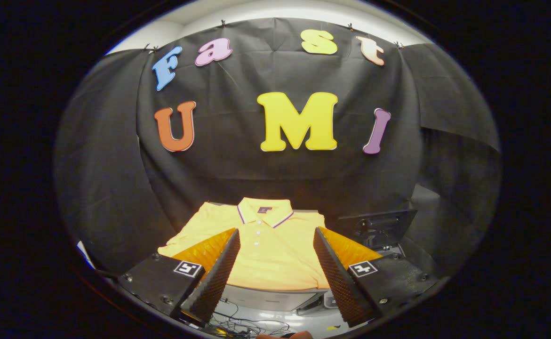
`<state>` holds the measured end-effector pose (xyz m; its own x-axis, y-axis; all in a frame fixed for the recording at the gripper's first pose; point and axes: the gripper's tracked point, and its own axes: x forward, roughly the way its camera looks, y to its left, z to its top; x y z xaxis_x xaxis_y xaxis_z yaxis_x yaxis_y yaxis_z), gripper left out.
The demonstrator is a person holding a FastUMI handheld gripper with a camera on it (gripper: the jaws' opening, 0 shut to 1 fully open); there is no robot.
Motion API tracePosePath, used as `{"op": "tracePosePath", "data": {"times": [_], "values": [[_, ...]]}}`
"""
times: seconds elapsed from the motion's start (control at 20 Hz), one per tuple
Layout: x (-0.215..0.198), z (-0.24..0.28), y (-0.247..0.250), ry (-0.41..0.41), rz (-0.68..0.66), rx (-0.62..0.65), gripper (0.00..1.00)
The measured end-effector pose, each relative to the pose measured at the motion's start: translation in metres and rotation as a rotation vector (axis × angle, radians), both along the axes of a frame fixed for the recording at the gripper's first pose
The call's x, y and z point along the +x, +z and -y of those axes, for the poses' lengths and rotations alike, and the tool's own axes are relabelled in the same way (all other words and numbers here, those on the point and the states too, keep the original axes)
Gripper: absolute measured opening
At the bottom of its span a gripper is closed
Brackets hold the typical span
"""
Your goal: Put the clothes into the washing machine and then close the washing machine lid.
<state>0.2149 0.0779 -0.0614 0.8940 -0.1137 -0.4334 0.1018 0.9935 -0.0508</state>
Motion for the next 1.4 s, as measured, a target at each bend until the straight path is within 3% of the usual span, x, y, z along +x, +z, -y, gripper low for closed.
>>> {"op": "tracePosePath", "data": {"times": [0.55,0.8,1.4], "values": [[0.088,0.005,-0.075,0.026,-0.419,0.105,0.98],[0.103,0.006,-0.121,0.004,-0.593,0.111,0.98],[0.129,-0.012,-0.159,0.01,-0.839,0.06,0.98]]}}
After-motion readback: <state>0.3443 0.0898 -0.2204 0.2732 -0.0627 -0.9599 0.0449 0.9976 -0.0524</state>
